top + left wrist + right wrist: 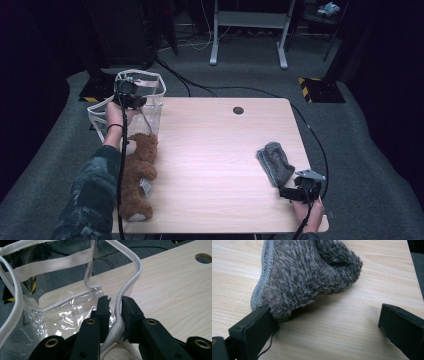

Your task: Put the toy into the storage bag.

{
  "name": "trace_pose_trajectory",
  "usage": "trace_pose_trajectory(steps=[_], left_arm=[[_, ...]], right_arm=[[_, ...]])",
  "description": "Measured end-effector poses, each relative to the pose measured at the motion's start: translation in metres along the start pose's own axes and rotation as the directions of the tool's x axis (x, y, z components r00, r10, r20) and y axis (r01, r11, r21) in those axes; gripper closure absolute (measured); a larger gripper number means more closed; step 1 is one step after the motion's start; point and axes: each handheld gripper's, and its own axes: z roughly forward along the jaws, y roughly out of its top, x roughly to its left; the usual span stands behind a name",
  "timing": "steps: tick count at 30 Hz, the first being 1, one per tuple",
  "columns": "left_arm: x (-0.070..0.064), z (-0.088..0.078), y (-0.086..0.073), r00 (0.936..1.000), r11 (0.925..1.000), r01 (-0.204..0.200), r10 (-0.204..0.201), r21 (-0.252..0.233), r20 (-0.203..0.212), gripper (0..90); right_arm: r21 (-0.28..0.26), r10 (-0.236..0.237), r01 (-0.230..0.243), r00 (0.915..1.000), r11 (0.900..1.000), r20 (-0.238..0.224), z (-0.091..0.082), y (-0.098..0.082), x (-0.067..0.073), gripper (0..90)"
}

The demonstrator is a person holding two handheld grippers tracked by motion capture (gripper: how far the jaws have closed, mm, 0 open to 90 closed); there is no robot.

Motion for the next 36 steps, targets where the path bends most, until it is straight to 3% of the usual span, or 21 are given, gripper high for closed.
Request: trace_pose_trajectory(steps=[12, 22, 36], left_arm=[[-0.016, 0.005, 0.005, 0.9984, 0.9975, -0.055, 0.056, -0.045, 0.013, 79.2], [-0.029, 0.007, 0.01, 0.9942, 0.9935, -0.1, 0.102, -0.055, 0.036, 80.2], [-0.045, 0.01, 0.016, 0.9892, 0.9886, -0.132, 0.136, -0.073, 0.055, 80.9]], right_arm=[[0.002, 0.004, -0.004, 1.0, 1.0, 0.001, 0.0, 0.0, 0.001, 1.3], [-0.003, -0.006, 0.006, 1.0, 1.0, 0.002, 0.0, 0.0, 0.0, 1.3], [-0.004, -0.007, 0.007, 1.0, 1.0, 0.003, 0.0, 0.0, 0.0, 1.3]])
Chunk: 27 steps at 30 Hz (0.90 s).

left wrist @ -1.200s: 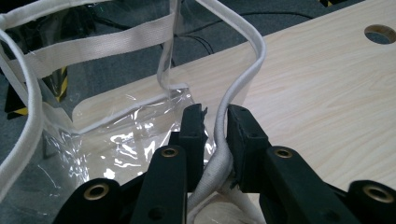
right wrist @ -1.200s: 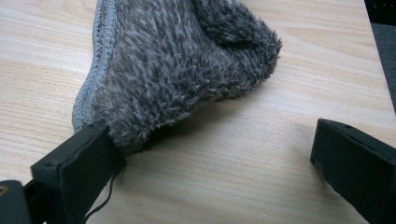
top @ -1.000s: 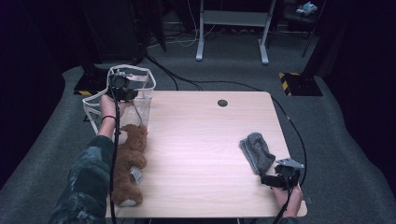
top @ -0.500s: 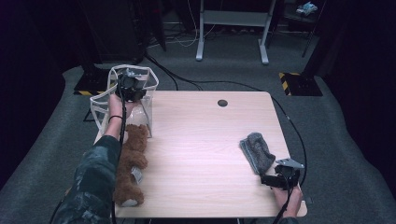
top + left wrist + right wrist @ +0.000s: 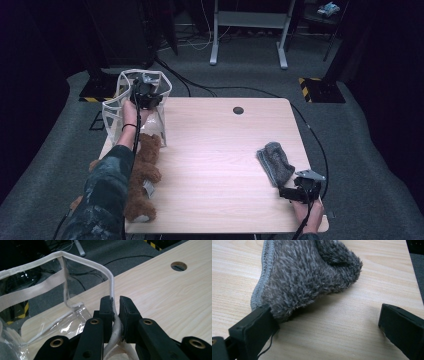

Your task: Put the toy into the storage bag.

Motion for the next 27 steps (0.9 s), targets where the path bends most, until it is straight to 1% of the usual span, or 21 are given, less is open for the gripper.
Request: trace_pose_trajectory(steps=[1, 2, 3, 5, 6, 7, 9, 10, 11, 12, 19, 21, 22, 24, 25, 27], left_arm=[[-0.001, 0.001, 0.001, 1.0, 1.0, -0.002, 0.002, -0.009, 0.008, 81.0], [-0.002, 0.002, 0.002, 0.9999, 0.9999, -0.008, 0.008, -0.007, 0.009, 81.0], [-0.004, 0.003, 0.002, 0.9999, 0.9999, 0.002, -0.002, -0.017, 0.012, 81.0], [-0.008, 0.005, 0.005, 0.9998, 0.9997, -0.013, 0.013, -0.022, 0.013, 81.1], [-0.008, 0.005, 0.005, 0.9998, 0.9997, -0.013, 0.013, -0.022, 0.013, 81.1], [-0.012, 0.007, 0.006, 0.9996, 0.9996, -0.015, 0.015, -0.024, 0.022, 81.1], [-0.014, 0.007, 0.007, 0.9995, 0.9995, -0.019, 0.02, -0.027, 0.024, 81.2], [-0.018, 0.009, 0.009, 0.9991, 0.9993, -0.025, 0.026, -0.028, 0.035, 81.2], [-0.018, 0.009, 0.009, 0.9991, 0.9993, -0.025, 0.026, -0.028, 0.035, 81.2], [-0.021, 0.01, 0.01, 0.9988, 0.9991, -0.027, 0.028, -0.032, 0.039, 81.2], [-0.036, 0.014, 0.017, 0.996, 0.9977, -0.052, 0.055, -0.043, 0.07, 81.1], [-0.04, 0.015, 0.019, 0.9942, 0.9969, -0.069, 0.072, -0.039, 0.079, 81.2], [-0.045, 0.017, 0.021, 0.9934, 0.9961, -0.073, 0.077, -0.049, 0.085, 81.2], [-0.047, 0.017, 0.022, 0.9925, 0.9957, -0.079, 0.083, -0.048, 0.089, 81.2], [-0.049, 0.018, 0.023, 0.9918, 0.9955, -0.081, 0.086, -0.049, 0.095, 81.2], [-0.049, 0.018, 0.023, 0.9918, 0.9957, -0.079, 0.084, -0.048, 0.097, 80.8]], right_arm=[[-0.001, 0.0, 0.0, 1.0, 1.0, 0.0, 0.0, 0.0, 0.0, 1.3], [-0.001, 0.0, 0.0, 1.0, 1.0, 0.0, 0.0, 0.0, 0.0, 1.3], [-0.002, 0.0, 0.0, 1.0, 1.0, 0.001, 0.0, 0.0, 0.0, 1.3], [0.0, 0.001, -0.001, 1.0, 1.0, 0.0, 0.0, 0.0, 0.0, 1.3], [0.0, 0.001, -0.001, 1.0, 1.0, 0.0, 0.0, 0.0, 0.0, 1.3], [-0.001, 0.0, 0.0, 1.0, 1.0, 0.001, 0.0, 0.0, 0.0, 1.3], [-0.001, 0.0, 0.0, 1.0, 1.0, 0.001, 0.0, 0.0, 0.0, 1.3], [-0.001, 0.0, 0.0, 1.0, 1.0, 0.001, 0.0, 0.0, 0.0, 1.3], [-0.001, 0.0, 0.0, 1.0, 1.0, 0.001, 0.0, 0.0, 0.0, 1.3], [-0.001, 0.0, 0.0, 1.0, 1.0, 0.0, 0.0, 0.0, 0.0, 1.3], [-0.002, -0.001, 0.001, 1.0, 1.0, 0.003, 0.0, 0.0, 0.0, 1.3], [-0.002, -0.001, 0.001, 1.0, 1.0, 0.003, 0.0, 0.0, 0.0, 1.3], [-0.002, -0.002, 0.002, 1.0, 1.0, 0.003, 0.0, 0.0, 0.0, 1.4], [-0.005, -0.009, 0.009, 1.0, 1.0, 0.002, 0.0, 0.0, 0.0, 1.4], [-0.002, -0.001, 0.001, 1.0, 1.0, 0.003, 0.0, 0.0, 0.0, 1.4], [-0.003, -0.004, 0.004, 1.0, 1.0, 0.003, 0.0, 0.0, 0.0, 1.4]])
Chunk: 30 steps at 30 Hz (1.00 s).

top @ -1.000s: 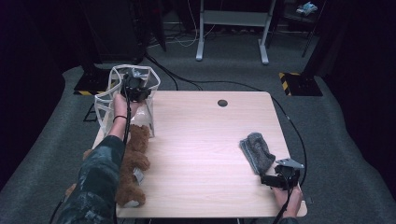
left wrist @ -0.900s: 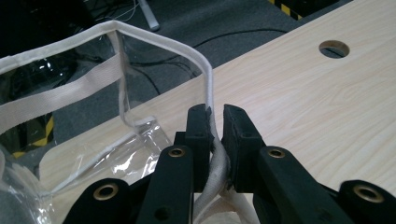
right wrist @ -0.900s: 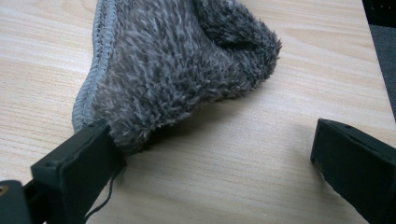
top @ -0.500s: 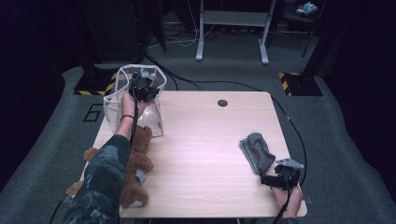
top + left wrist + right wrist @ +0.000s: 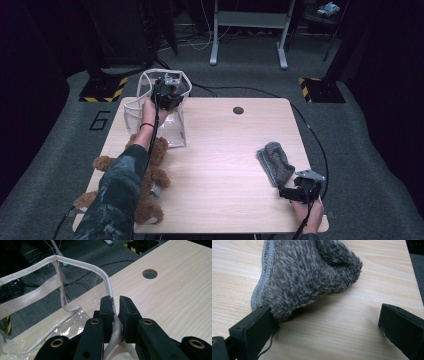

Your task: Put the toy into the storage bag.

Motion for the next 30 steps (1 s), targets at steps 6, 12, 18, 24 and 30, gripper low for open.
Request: trace_pose_trajectory(steps=[6, 12, 18, 24, 30], left_arm=[[0.009, -0.011, -0.001, 0.9992, 0.9996, 0.028, -0.028, -0.006, -0.027, 60.2], [0.025, -0.043, 0.001, 0.9925, 0.9953, 0.079, -0.084, -0.056, -0.088, 33.2], [0.05, -0.074, -0.011, 0.983, 0.9915, 0.121, -0.126, -0.05, -0.133, 29.0], [0.069, -0.092, -0.029, 0.977, 0.9803, 0.196, -0.193, 0.026, -0.09, 22.9], [0.077, -0.105, -0.049, 0.9779, 0.9754, 0.204, -0.198, 0.085, -0.067, 21.2]], right_arm=[[0.0, 0.002, -0.002, 1.0, 1.0, -0.002, 0.0, 0.0, 0.0, 1.5], [-0.001, -0.002, 0.002, 1.0, 1.0, 0.001, 0.0, 0.0, 0.0, 1.5], [0.0, 0.002, -0.002, 1.0, 1.0, 0.001, 0.0, 0.0, 0.0, 1.5], [0.001, 0.002, -0.002, 1.0, 1.0, 0.003, 0.0, 0.0, 0.0, 1.5], [0.001, 0.003, -0.003, 1.0, 1.0, 0.003, 0.0, 0.0, 0.0, 1.5]])
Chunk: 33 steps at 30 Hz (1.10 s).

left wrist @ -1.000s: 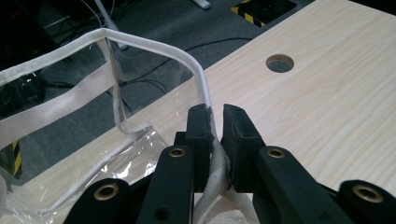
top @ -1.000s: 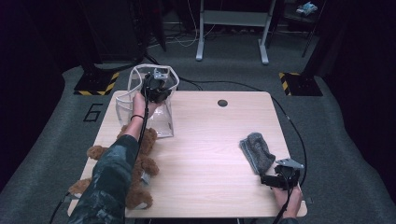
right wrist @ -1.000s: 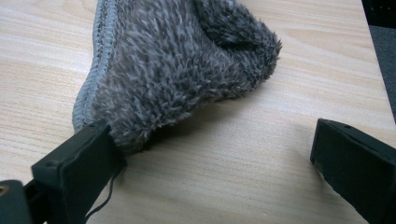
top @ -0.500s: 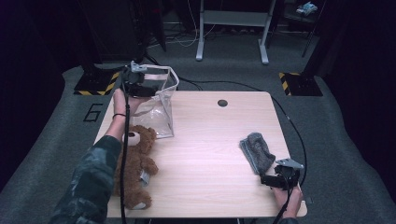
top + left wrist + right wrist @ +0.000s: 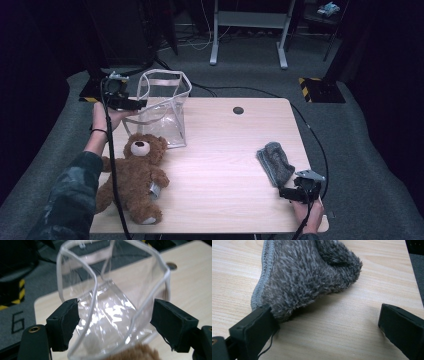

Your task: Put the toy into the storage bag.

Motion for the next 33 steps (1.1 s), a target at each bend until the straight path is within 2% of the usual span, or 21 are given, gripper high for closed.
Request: trace_pose_trajectory(steps=[2, 3, 6, 8, 9, 10, 11, 12, 13, 16, 17, 18, 19, 20, 21, 25, 29, 33], left_arm=[[0.004, 0.0, -0.007, 1.0, 0.9997, 0.002, -0.003, 0.025, 0.007, 21.0], [0.007, 0.001, -0.012, 0.9997, 0.9996, 0.015, -0.016, 0.023, 0.018, 21.0], [0.01, 0.006, -0.019, 0.9995, 0.9989, 0.018, -0.019, 0.044, 0.025, 20.4], [0.011, 0.007, -0.022, 0.9992, 0.9978, 0.011, -0.014, 0.066, 0.037, 20.2], [0.01, 0.008, -0.022, 0.9997, 0.9976, 0.001, -0.003, 0.069, 0.024, 21.0], [0.009, 0.009, -0.022, 0.9996, 0.9973, -0.006, 0.004, 0.073, 0.028, 26.7], [0.009, 0.011, -0.022, 0.9996, 0.9961, -0.021, 0.02, 0.085, 0.021, 26.7], [0.008, 0.012, -0.022, 0.9997, 0.9963, -0.02, 0.021, 0.083, -0.012, 29.6], [0.008, 0.012, -0.021, 0.9996, 0.9963, -0.021, 0.023, 0.083, -0.016, 34.8], [0.01, 0.012, -0.022, 0.9997, 0.9964, -0.016, 0.018, 0.083, -0.019, 36.2], [0.011, 0.011, -0.023, 0.9994, 0.9955, -0.024, 0.027, 0.092, -0.024, 42.6], [0.012, 0.012, -0.023, 0.9993, 0.9952, -0.023, 0.026, 0.095, -0.028, 42.6], [0.013, 0.013, -0.024, 0.9995, 0.9946, -0.028, 0.03, 0.1, -0.012, 55.9], [0.013, 0.013, -0.024, 0.9995, 0.9944, -0.031, 0.032, 0.101, -0.003, 55.9], [0.013, 0.014, -0.024, 0.9995, 0.9937, -0.026, 0.028, 0.109, -0.017, 59.8], [0.014, 0.021, -0.021, 0.9999, 0.9929, -0.005, 0.004, 0.119, 0.01, 78.3], [0.013, 0.025, -0.016, 1.0, 0.9935, 0.009, -0.009, 0.114, 0.001, 83.3], [0.014, 0.031, -0.013, 0.9987, 0.9953, 0.043, -0.04, 0.087, -0.031, 86.0]], right_arm=[[0.0, -0.001, 0.001, 1.0, 1.0, 0.0, 0.0, 0.0, 0.0, 1.5], [0.0, -0.001, 0.001, 1.0, 1.0, -0.001, 0.0, 0.0, 0.0, 1.5], [-0.001, -0.001, 0.001, 1.0, 1.0, -0.002, 0.0, 0.0, 0.0, 1.5], [-0.001, -0.001, 0.001, 1.0, 1.0, -0.003, 0.0, 0.0, -0.001, 1.5], [-0.001, -0.001, 0.001, 1.0, 1.0, -0.003, 0.0, 0.0, -0.001, 1.5], [-0.001, -0.001, 0.001, 1.0, 1.0, -0.003, 0.0, 0.0, -0.001, 1.5], [-0.001, -0.001, 0.001, 1.0, 1.0, -0.003, 0.0, 0.0, -0.001, 1.5], [0.0, 0.0, 0.0, 1.0, 1.0, -0.004, 0.0, 0.0, -0.001, 1.5], [-0.001, -0.001, 0.001, 1.0, 1.0, -0.003, 0.0, 0.0, -0.001, 1.5], [-0.001, 0.0, 0.0, 1.0, 1.0, -0.004, 0.0, 0.0, -0.001, 1.5], [-0.001, -0.002, 0.002, 1.0, 1.0, -0.006, 0.0, 0.0, -0.001, 1.5], [-0.001, -0.002, 0.002, 1.0, 1.0, -0.006, 0.0, 0.0, -0.001, 1.5], [0.001, 0.004, -0.004, 1.0, 1.0, -0.006, 0.0, 0.0, -0.001, 1.5], [0.001, 0.004, -0.004, 1.0, 1.0, -0.006, 0.0, 0.0, -0.001, 1.5], [0.002, 0.003, -0.003, 1.0, 1.0, -0.006, 0.0, 0.0, -0.001, 1.5], [0.001, 0.001, -0.001, 1.0, 1.0, -0.006, 0.0, 0.0, -0.001, 1.5], [0.003, 0.003, -0.003, 1.0, 1.0, -0.008, 0.0, 0.0, -0.001, 1.5], [0.005, 0.01, -0.01, 0.9999, 1.0, -0.008, 0.0, 0.0, -0.001, 1.5]])
